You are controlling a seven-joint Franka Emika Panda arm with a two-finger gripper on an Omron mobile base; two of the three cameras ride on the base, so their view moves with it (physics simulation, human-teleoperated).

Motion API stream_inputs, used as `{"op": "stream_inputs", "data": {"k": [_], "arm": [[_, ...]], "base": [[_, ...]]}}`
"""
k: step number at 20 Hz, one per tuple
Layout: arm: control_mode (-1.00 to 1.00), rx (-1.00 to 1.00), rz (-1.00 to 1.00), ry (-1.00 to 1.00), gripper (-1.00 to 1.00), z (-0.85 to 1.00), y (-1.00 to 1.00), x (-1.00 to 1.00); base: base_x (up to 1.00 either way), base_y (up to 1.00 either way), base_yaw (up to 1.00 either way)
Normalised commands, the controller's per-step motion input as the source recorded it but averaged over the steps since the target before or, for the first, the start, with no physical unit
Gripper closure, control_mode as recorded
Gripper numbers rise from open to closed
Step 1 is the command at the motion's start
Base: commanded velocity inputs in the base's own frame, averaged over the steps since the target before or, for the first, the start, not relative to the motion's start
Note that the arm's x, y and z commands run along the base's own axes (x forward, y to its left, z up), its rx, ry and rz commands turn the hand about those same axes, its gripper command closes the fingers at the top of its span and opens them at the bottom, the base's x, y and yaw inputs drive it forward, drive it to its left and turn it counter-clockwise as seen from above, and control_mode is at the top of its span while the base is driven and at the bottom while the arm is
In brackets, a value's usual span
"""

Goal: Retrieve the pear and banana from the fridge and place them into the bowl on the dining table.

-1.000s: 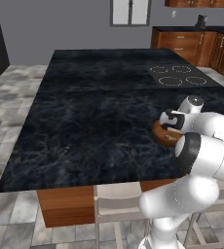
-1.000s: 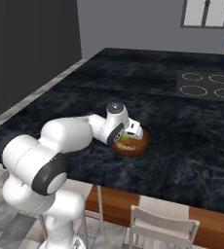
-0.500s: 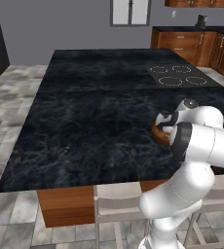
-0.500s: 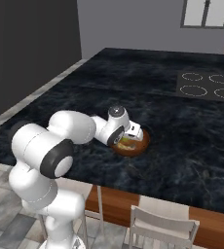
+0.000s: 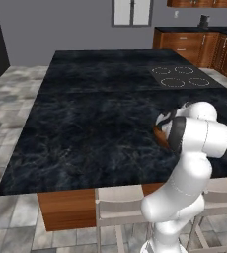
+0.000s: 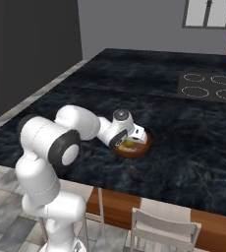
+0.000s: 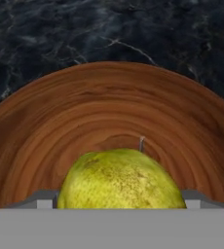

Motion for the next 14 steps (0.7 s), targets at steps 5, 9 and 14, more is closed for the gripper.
{"op": "stream_inputs", "data": {"k": [5,9,14], "arm": [[-1.00,0.00,0.00,0.00,1.00,-0.14,-0.01,0.28],[-1.00,0.00,0.00,0.00,1.00,-0.13,0.00,0.30],[-1.00,0.00,0.00,0.00,-1.00,-0.17,-0.10,0.22]], "base": [[0.00,0.00,0.00],[0.00,0.00,0.00],[0.00,0.00,0.00]]}}
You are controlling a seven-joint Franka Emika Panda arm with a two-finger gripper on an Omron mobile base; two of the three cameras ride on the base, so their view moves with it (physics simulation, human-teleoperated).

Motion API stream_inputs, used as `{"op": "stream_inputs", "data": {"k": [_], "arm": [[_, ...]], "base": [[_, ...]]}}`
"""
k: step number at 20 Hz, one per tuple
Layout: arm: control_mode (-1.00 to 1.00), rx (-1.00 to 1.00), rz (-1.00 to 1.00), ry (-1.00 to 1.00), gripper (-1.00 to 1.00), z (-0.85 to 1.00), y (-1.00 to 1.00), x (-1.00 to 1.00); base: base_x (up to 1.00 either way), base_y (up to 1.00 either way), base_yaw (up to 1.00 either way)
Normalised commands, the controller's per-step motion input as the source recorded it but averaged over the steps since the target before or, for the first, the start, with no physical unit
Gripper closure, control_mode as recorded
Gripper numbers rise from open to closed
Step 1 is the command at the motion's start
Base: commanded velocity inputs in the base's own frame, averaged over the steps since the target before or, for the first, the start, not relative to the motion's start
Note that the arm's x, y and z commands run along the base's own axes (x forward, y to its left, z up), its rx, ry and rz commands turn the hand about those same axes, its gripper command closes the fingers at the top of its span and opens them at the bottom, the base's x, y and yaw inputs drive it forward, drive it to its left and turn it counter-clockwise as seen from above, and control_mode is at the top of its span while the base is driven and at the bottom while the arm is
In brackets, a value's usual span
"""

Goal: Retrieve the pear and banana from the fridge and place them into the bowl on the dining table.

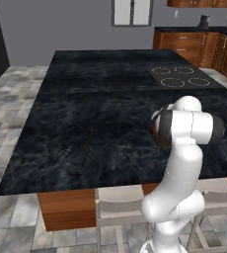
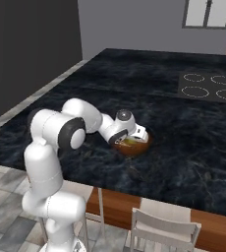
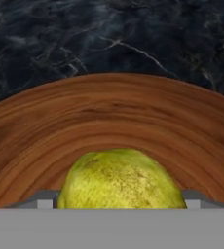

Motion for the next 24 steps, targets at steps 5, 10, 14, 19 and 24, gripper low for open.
{"op": "stream_inputs", "data": {"k": [5,10,14,19,24], "arm": [[-1.00,0.00,0.00,0.00,-1.00,-0.14,-0.06,0.18],[-1.00,0.00,0.00,0.00,-1.00,0.00,-0.01,-0.06],[-1.00,0.00,-0.01,-0.13,-1.00,0.21,0.00,-0.51],[-1.00,0.00,-0.04,-0.25,-1.00,0.66,0.00,-0.67],[-1.00,-0.02,-0.01,-0.30,-1.00,0.99,0.00,-0.72]], "base": [[0.00,0.00,0.00],[0.00,0.00,0.00],[0.00,0.00,0.00],[0.00,0.00,0.00],[0.00,0.00,0.00]]}}
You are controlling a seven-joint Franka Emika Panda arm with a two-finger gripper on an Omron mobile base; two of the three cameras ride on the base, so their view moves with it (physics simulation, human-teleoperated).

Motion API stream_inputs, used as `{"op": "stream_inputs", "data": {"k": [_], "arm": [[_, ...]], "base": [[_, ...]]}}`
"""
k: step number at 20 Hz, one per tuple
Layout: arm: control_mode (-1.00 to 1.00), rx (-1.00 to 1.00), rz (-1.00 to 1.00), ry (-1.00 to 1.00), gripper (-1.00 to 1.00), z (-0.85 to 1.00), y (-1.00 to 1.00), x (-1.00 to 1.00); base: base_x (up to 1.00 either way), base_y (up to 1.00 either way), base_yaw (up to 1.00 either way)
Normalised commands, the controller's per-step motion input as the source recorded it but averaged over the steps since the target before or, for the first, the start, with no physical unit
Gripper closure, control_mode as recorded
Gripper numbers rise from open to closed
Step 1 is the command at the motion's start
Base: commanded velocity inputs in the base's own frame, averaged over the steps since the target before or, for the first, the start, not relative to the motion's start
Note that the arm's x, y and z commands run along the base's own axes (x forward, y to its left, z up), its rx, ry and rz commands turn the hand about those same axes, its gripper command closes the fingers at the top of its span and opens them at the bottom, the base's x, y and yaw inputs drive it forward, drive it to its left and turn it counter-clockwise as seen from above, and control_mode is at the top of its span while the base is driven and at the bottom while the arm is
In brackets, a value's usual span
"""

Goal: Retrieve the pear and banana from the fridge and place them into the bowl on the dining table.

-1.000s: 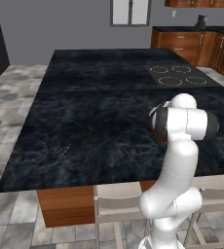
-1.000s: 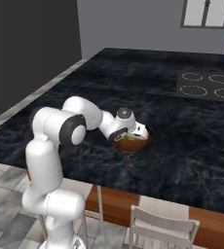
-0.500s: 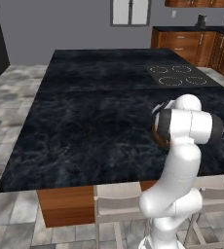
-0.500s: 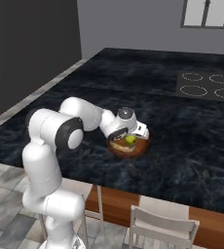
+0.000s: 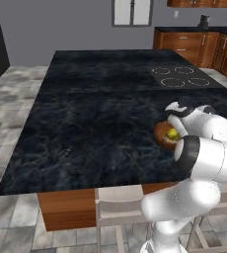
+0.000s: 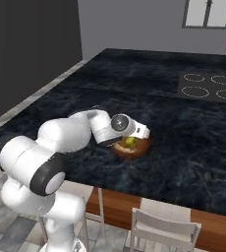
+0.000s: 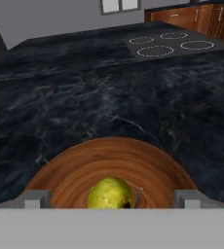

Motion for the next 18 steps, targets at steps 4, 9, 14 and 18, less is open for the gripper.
{"op": "stream_inputs", "data": {"k": [4,9,14,18], "arm": [[-1.00,-0.02,0.00,-0.32,-1.00,0.99,0.00,-1.00],[-1.00,-0.03,0.00,-0.18,-1.00,1.00,0.00,-1.00],[-1.00,-0.07,0.00,-0.04,-1.00,1.00,0.00,-0.88],[-1.00,-0.16,0.00,0.04,-1.00,1.00,0.00,-0.66]], "base": [[0.00,0.00,0.00],[0.00,0.00,0.00],[0.00,0.00,0.00],[0.00,0.00,0.00]]}}
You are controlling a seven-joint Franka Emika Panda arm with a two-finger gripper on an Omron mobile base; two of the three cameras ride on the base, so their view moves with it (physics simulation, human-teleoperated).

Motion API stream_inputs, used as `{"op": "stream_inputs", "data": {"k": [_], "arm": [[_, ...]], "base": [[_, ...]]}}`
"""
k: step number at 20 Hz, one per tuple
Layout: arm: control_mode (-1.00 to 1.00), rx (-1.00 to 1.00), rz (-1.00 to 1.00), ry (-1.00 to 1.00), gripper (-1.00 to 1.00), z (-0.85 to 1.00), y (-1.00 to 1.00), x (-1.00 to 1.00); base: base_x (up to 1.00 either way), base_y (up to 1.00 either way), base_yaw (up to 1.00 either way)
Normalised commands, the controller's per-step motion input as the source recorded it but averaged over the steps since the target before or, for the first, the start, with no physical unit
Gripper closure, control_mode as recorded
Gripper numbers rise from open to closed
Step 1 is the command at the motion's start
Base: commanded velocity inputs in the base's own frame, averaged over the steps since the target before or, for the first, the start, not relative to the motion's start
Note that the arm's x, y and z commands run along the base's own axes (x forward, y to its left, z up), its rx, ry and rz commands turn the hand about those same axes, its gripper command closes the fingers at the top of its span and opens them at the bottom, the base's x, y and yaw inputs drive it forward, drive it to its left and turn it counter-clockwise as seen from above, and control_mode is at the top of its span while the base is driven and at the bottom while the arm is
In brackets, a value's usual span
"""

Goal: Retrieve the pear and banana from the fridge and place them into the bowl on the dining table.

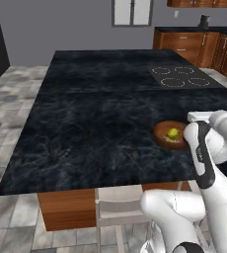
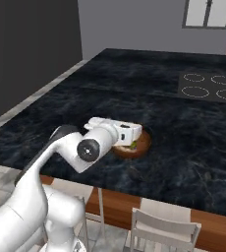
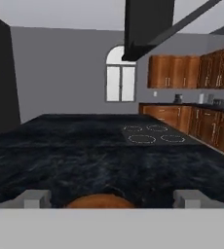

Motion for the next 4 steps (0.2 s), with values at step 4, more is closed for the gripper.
{"op": "stream_inputs", "data": {"k": [4], "arm": [[-1.00,-0.21,0.00,0.15,-1.00,1.00,0.00,-0.57]], "base": [[0.00,0.00,0.00]]}}
